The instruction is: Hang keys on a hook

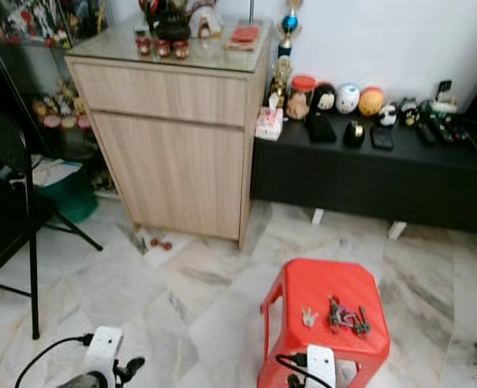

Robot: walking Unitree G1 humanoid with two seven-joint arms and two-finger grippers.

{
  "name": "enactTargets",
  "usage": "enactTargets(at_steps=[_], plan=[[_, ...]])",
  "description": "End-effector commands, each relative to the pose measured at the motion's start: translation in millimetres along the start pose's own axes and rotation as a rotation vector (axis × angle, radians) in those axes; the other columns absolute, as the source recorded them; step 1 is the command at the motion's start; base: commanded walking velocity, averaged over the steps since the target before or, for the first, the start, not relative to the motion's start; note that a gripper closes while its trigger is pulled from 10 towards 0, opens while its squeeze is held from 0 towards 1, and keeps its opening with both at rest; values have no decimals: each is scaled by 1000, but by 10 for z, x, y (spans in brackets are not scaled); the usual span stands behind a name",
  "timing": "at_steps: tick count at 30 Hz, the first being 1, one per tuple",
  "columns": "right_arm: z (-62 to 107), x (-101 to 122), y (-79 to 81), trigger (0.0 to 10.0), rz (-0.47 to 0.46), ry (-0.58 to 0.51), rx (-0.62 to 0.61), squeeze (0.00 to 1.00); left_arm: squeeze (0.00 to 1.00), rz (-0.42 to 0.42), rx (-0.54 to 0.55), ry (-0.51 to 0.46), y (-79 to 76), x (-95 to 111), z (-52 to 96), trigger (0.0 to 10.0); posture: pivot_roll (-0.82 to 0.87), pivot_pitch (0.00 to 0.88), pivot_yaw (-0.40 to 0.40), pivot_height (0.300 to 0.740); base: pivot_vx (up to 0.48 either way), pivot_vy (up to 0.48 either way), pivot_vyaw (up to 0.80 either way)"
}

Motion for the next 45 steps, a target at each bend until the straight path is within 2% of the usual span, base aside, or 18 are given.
enactTargets(at_steps=[1,8,14,31,33,34,37,38,40,42,45], plan=[[-7,36,41,10000,-15,-14,7,0,0,-25,0,19,39,-47,15,10000,2,0,-42,740,0,-307,0],[-6,67,23,10000,-33,-33,7,0,0,-14,8,22,47,-54,17,10000,3,0,-45,740,0,-176,0],[-21,374,38,10000,-77,-121,13,0,0,6,25,13,74,-38,17,10000,1,0,-45,740,0,0,0],[-22,496,46,10000,-46,-170,-26,0,0,29,27,9,76,-41,19,10000,5,0,-47,740,0,0,0],[-16,549,30,10000,34,-195,-56,0,0,29,27,9,75,-42,19,10000,6,0,-48,740,0,0,0],[-7,669,75,10000,70,-252,-52,0,0,33,28,6,73,-39,19,10000,10,0,-49,740,0,0,0],[-1,745,127,10000,59,-285,-32,0,0,35,29,4,75,-38,20,10000,10,0,-50,740,0,0,0],[21,896,216,10000,83,-355,-1,0,0,36,30,5,76,-45,22,10000,0,0,-48,740,0,0,0],[55,1046,299,10000,134,-428,23,0,0,35,30,9,73,-53,23,10000,0,0,-48,740,0,0,0],[114,1237,389,10000,123,-525,58,0,0,38,28,8,65,-54,23,10000,0,0,-50,740,0,0,0],[150,1327,429,10000,116,-575,71,0,0,39,28,7,61,-55,23,10000,0,0,-50,740,0,0,0]])
Point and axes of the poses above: a point about 5 cm out from each wrist's last joint towards the gripper, its own z axis pointing back from the gripper into the wrist, its own x axis along the axis of the wrist's last joint, y = z × x, the point moved 3 cm from there along -z, pointing out of the wrist towards the gripper, and after that the axes turned 13 degrees about -z, right-handed, at the moved point
